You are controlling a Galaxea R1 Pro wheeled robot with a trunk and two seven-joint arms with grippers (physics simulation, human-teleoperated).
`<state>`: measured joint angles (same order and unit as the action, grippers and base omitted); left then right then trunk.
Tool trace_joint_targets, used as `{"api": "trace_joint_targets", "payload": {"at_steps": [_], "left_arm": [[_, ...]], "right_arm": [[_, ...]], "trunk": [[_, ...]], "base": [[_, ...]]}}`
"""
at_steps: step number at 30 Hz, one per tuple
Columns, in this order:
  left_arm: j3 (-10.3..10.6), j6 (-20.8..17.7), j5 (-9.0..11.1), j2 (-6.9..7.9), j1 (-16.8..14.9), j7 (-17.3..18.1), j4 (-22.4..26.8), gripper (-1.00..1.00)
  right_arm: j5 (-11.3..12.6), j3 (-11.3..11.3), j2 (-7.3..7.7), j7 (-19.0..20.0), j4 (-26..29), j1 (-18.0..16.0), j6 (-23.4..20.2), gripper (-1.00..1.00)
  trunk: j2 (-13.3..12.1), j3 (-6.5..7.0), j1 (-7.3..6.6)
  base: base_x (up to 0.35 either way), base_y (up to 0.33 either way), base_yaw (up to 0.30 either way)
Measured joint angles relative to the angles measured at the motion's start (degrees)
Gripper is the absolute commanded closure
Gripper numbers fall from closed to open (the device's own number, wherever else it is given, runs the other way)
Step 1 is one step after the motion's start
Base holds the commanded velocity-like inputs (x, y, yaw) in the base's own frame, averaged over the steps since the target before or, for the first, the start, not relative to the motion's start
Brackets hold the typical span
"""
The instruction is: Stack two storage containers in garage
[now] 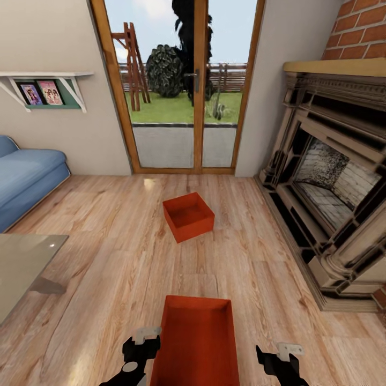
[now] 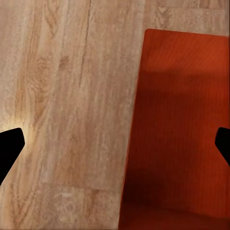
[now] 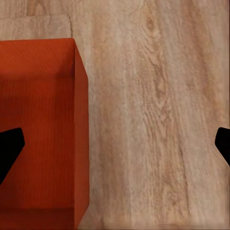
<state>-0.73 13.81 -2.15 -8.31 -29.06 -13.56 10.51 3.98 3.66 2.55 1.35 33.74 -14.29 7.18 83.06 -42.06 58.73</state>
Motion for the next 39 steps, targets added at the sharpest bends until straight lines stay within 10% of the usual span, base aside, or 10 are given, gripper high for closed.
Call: {"api": "trace_joint_targets", "payload": {"at_steps": [39], "left_arm": [[0.0, 0.0, 0.0, -0.02, 0.0, 0.0, -0.1, -1.00]], "right_arm": [[0.0, 0.0, 0.00, 0.0, 0.0, 0.0, 0.6, -1.00]], "trunk": [[0.0, -0.82, 0.00]], "base": [[0.000, 0.000, -0.003]]}}
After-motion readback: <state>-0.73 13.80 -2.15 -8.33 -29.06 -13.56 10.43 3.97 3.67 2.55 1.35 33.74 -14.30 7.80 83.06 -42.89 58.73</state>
